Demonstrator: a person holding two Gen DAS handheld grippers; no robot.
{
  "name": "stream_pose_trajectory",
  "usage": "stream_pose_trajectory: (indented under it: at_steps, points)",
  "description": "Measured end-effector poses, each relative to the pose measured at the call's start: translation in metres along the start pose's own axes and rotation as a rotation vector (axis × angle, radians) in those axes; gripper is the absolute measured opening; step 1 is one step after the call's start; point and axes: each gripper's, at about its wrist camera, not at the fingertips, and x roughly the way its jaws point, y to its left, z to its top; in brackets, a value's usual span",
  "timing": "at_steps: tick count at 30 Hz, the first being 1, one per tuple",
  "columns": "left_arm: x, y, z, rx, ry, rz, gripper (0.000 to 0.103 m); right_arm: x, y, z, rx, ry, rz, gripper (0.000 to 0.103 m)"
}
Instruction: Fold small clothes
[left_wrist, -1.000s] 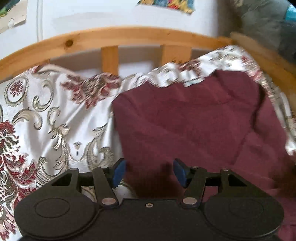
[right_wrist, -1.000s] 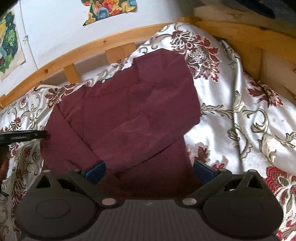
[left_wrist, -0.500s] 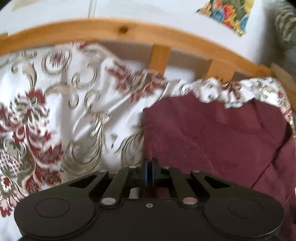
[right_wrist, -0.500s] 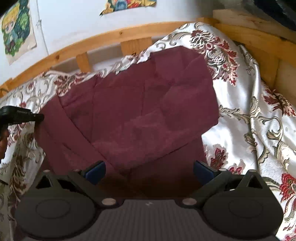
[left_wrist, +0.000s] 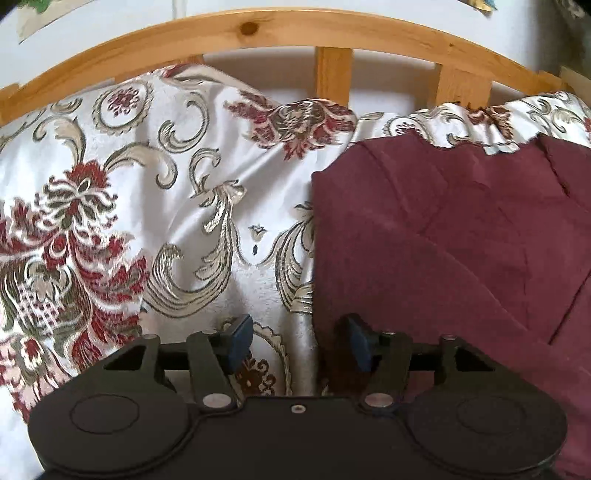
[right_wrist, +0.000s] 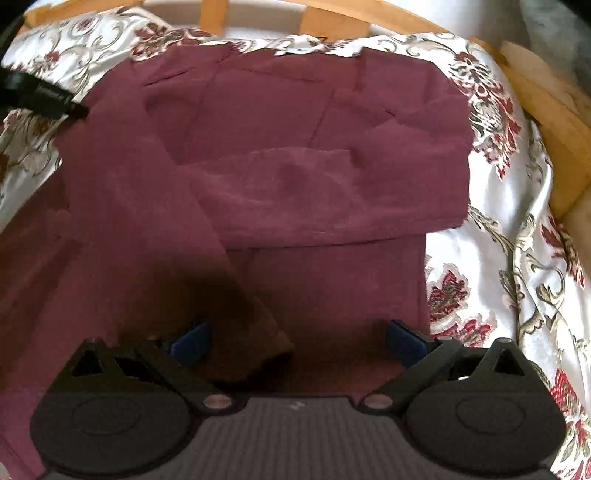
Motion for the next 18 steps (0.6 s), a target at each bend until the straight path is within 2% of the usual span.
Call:
stream_pose_trajectory:
  at_steps: [4, 6, 7, 11, 14, 16, 18]
  points:
    - [-0.009, -0.002, -0.005, -0.028, -0.027, 0.04, 0.074, -0.002, -0.006, -0.001, 0.026, -0.006, 0.025, 0.103]
    - [-0.021, -0.002, -0.008, -0.056, -0.028, 0.036, 0.085, -0.009, -0.011, -0.002, 0.057, -0.026, 0.031, 0.103]
    - [-0.027, -0.001, -0.009, -0.071, -0.032, 0.025, 0.086, -0.014, -0.012, -0.003, 0.066, -0.043, 0.028, 0.103]
    - [-0.066, -0.004, -0.016, -0.098, -0.085, 0.001, 0.101, -0.053, -0.018, -0.012, 0.072, -0.218, 0.009, 0.103]
    - [-0.093, -0.013, -0.025, -0.073, -0.084, 0.004, 0.101, -0.091, -0.018, -0.028, 0.042, -0.384, 0.003, 0.103]
    - [-0.111, -0.02, -0.034, -0.059, -0.074, -0.027, 0.102, -0.114, -0.015, -0.04, -0.008, -0.47, -0.005, 0.103]
    - [-0.132, -0.027, -0.044, -0.015, -0.07, -0.082, 0.102, -0.134, -0.013, -0.051, -0.097, -0.519, -0.008, 0.103]
